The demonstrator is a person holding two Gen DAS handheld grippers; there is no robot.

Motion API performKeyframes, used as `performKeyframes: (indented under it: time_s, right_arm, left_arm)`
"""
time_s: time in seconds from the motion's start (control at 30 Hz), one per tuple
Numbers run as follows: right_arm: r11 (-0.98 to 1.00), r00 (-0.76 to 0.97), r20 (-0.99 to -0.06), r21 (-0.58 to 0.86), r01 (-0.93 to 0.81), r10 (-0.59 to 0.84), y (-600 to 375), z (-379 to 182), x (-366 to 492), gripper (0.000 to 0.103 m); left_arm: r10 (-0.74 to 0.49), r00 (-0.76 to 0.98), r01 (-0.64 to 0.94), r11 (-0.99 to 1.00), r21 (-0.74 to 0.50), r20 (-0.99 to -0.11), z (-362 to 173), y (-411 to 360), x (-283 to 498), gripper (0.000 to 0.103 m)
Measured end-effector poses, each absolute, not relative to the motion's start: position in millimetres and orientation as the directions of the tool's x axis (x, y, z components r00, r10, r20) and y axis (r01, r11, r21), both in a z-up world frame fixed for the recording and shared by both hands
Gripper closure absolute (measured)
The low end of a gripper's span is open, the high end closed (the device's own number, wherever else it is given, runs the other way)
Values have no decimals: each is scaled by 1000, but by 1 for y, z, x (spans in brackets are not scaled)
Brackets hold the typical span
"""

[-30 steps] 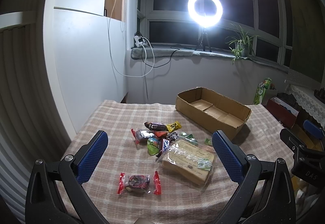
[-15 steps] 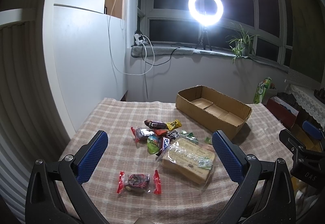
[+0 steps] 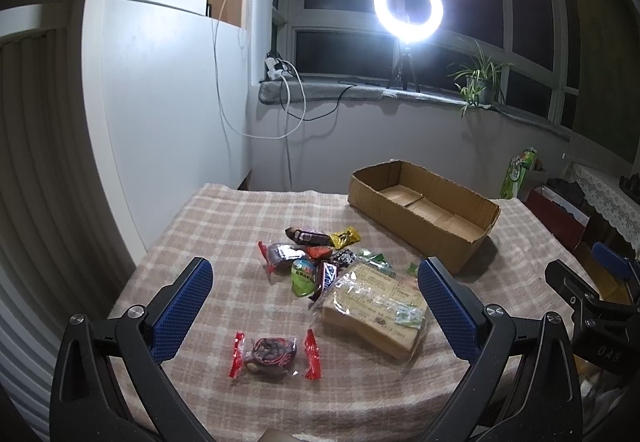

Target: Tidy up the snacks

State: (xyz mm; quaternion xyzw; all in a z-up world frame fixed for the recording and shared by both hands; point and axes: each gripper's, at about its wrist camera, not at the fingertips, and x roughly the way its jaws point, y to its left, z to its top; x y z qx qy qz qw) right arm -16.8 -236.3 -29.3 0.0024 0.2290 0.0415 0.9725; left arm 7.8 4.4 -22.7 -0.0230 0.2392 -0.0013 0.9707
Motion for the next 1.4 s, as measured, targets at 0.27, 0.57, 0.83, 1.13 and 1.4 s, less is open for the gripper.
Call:
performKeyframes:
  time_s: [0.27, 0.57, 0.83, 1.13, 1.4]
  right_arm:
    - [992, 864, -487, 47, -120, 127, -230, -40, -9, 0]
    - [971, 807, -539, 114, -212, 240, -215, -57, -2, 0]
    - [926, 705, -600, 253, -279, 377, -208, -82, 16, 6]
    - [862, 586, -640, 439, -252, 497, -209, -113, 47, 17]
    - [805, 490, -649, 546, -233, 582, -207, -142, 73, 38]
  left_arm:
    - [-19, 869, -19, 997, -72, -494, -32, 17, 13, 1]
    - [-71, 814, -40, 983, -178, -577, -60, 51, 19, 1]
    - [-157, 760, -51, 953, -300, -630, -87, 74, 26, 8]
    - [-308, 710, 21, 908, -418, -633, -96, 73, 60, 19]
    - [-436, 623, 94, 866, -491, -650, -106, 62, 103, 39]
